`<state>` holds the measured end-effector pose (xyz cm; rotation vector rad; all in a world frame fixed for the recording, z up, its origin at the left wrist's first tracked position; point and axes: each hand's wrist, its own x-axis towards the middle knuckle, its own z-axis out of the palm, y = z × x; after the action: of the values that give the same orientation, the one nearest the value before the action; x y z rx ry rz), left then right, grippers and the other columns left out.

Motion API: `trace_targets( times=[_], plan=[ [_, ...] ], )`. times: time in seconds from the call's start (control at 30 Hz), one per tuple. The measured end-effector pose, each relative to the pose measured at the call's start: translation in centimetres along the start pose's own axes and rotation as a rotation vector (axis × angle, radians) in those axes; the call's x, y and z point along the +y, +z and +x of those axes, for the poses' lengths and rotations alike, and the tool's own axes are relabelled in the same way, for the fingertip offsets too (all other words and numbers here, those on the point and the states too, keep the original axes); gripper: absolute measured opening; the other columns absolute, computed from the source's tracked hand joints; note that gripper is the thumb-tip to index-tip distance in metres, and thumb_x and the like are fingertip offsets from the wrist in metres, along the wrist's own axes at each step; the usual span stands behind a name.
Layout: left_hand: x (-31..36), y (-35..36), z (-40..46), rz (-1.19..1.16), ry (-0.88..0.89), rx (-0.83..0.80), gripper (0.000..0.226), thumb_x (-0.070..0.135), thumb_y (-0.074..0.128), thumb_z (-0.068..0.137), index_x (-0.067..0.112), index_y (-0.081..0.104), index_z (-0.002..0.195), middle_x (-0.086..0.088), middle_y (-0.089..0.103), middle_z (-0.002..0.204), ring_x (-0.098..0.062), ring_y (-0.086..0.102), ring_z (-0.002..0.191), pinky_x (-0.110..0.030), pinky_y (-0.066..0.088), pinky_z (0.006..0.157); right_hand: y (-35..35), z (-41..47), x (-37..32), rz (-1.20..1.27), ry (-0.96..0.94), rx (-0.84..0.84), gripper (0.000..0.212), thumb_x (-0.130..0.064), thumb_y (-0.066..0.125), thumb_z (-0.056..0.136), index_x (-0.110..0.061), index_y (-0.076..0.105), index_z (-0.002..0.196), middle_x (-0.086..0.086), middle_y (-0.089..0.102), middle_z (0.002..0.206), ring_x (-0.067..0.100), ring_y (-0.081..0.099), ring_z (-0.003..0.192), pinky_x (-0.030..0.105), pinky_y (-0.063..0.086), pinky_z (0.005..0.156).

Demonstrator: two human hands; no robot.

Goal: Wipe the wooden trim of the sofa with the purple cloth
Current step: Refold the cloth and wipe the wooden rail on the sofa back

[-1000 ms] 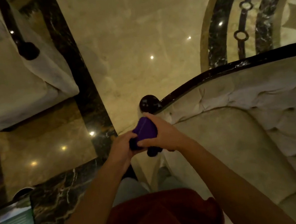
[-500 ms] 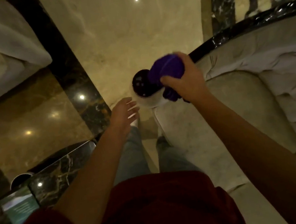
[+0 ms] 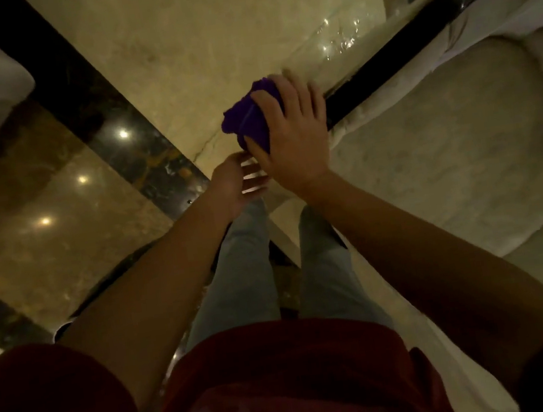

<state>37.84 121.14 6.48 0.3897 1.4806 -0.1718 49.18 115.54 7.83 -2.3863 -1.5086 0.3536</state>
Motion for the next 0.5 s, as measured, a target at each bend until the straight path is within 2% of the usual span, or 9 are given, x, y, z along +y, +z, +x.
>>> trace_targets(
  times=[0.1, 0.17, 0.3, 0.37, 0.43, 0.5],
  plan=[
    [-0.1, 0.8, 0.5, 0.131, -0.011, -0.032, 0.042, 0.036, 0.041, 0.109, 0.011, 0.059, 0.137, -0.015, 0.067, 0.133, -0.035, 0.068, 0.117, -0.05, 0.055, 0.103, -0.3, 0.2, 1.3, -0.08, -0.053, 0.016, 0.059, -0.052, 0.064, 0.093, -0.01, 0.063, 0.135, 0.022, 0.057, 0.147, 0.046, 0.042, 0.146, 0.069, 0.027, 0.12],
    [-0.3, 0.7, 0.6, 0.114, -0.016, -0.039, 0.045, 0.036, 0.043, 0.108, 0.009, 0.056, 0.14, -0.016, 0.065, 0.135, -0.035, 0.068, 0.117, -0.049, 0.055, 0.102, -0.9, 0.0, 2.7, -0.087, -0.08, 0.002, 0.059, -0.052, 0.063, 0.094, -0.008, 0.063, 0.133, 0.023, 0.059, 0.145, 0.047, 0.044, 0.145, 0.068, 0.026, 0.121],
    [0.1, 0.9, 0.0, 0.091, -0.004, -0.021, 0.041, 0.031, 0.051, 0.103, 0.008, 0.058, 0.137, -0.013, 0.064, 0.127, -0.03, 0.07, 0.102, -0.041, 0.058, 0.09, -4.5, 0.3, 7.0, -0.276, -0.116, 0.0, 0.059, -0.054, 0.057, 0.1, -0.002, 0.063, 0.129, 0.026, 0.065, 0.131, 0.048, 0.054, 0.136, 0.066, 0.03, 0.121],
    [0.4, 1.4, -0.1, 0.058, 0.037, 0.043, 0.034, 0.027, 0.048, 0.104, 0.007, 0.06, 0.129, -0.011, 0.06, 0.119, -0.027, 0.067, 0.09, -0.035, 0.056, 0.075, -6.5, 1.3, 9.1, -0.383, -0.169, -0.027, 0.058, -0.053, 0.054, 0.101, -0.004, 0.059, 0.131, 0.026, 0.063, 0.133, 0.047, 0.052, 0.138, 0.069, 0.027, 0.121],
    [1.5, 1.7, 0.3, 0.039, 0.128, 0.143, 0.026, 0.024, 0.046, 0.105, 0.008, 0.06, 0.12, -0.011, 0.06, 0.113, -0.026, 0.063, 0.086, -0.034, 0.053, 0.07, -8.3, 2.7, 10.8, -0.431, -0.068, -0.018, 0.061, -0.053, 0.053, 0.096, -0.007, 0.051, 0.137, 0.025, 0.057, 0.142, 0.046, 0.044, 0.145, 0.068, 0.02, 0.123],
    [2.4, 2.0, 0.2, 0.024, 0.197, 0.176, 0.016, 0.026, 0.047, 0.104, 0.016, 0.058, 0.11, -0.007, 0.062, 0.102, -0.029, 0.063, 0.093, -0.035, 0.053, 0.073, -10.4, 4.1, 11.7, -0.447, 0.102, 0.026, 0.065, -0.052, 0.05, 0.093, -0.008, 0.049, 0.141, 0.022, 0.051, 0.15, 0.042, 0.038, 0.149, 0.062, 0.016, 0.127]
  ],
)
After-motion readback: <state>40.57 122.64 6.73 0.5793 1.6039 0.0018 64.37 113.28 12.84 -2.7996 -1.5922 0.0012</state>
